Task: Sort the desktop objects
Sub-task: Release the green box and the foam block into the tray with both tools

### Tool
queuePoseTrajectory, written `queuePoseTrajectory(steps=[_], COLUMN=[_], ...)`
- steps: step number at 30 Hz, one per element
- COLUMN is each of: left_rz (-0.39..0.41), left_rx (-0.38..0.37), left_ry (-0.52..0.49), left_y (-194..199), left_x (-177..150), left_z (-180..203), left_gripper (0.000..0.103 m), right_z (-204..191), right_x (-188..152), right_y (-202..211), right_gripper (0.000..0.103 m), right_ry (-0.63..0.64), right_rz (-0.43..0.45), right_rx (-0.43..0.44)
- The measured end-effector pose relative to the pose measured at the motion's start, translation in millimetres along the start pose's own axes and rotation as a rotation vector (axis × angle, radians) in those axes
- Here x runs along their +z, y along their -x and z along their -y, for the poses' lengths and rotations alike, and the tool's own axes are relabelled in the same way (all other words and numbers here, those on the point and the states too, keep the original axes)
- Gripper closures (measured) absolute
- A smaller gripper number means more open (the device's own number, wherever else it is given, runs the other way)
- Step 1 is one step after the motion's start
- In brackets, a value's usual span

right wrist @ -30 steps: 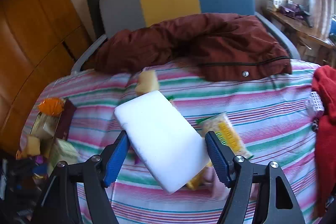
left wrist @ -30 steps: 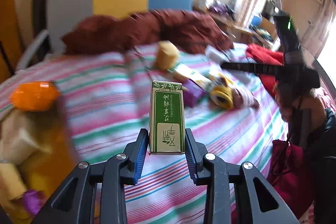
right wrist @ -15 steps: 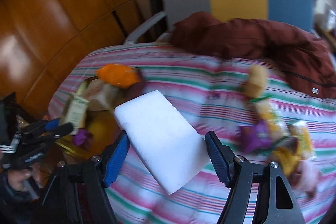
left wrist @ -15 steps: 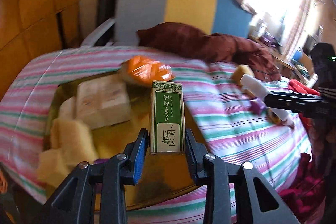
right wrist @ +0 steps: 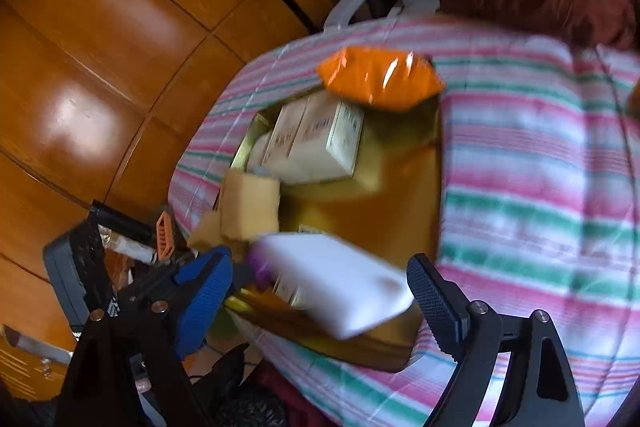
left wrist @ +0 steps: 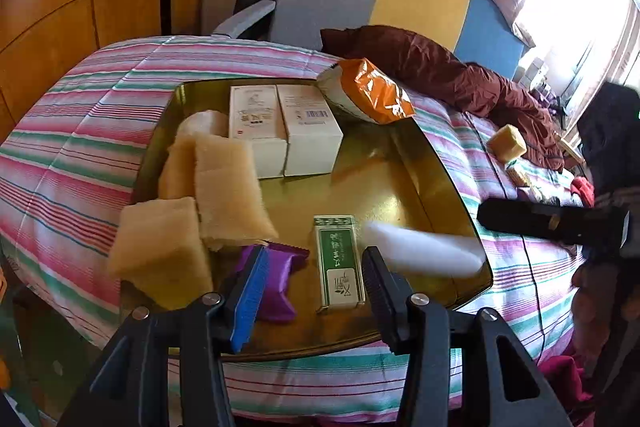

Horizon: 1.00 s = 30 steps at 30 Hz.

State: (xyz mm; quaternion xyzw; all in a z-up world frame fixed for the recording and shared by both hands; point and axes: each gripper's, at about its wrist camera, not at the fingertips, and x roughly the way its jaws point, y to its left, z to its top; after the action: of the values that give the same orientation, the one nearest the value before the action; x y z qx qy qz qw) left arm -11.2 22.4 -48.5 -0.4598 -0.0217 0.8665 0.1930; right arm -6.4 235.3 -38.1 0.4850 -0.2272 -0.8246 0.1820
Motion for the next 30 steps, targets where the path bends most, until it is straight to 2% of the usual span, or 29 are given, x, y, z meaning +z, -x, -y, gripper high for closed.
queuePoseTrajectory(steps=[7, 10, 21, 30], left_rz=[0.043, 0.067, 0.118, 0.144], left_rx=[0.044, 0.078, 0.168, 0.176], left_ry=[0.011, -0.009, -0.055, -0.113], left_y=[17, 24, 40, 47], left_x=[4, 6, 5, 5], left_z=[-3, 2, 14, 28], left_gripper=[0.054, 0.051, 0.05, 0.05], right_z=[3, 1, -2, 19], right_x=[-13, -15, -32, -33], right_y=[9, 15, 39, 65], right_gripper=[0.013, 0.013, 0.013, 0.013], right_ry=[0.024, 0.05, 0.158, 0.157], right_rz=[0.01, 0.026, 0.058, 0.086], right_rx=[-0.082, -0.128, -0.297, -0.392])
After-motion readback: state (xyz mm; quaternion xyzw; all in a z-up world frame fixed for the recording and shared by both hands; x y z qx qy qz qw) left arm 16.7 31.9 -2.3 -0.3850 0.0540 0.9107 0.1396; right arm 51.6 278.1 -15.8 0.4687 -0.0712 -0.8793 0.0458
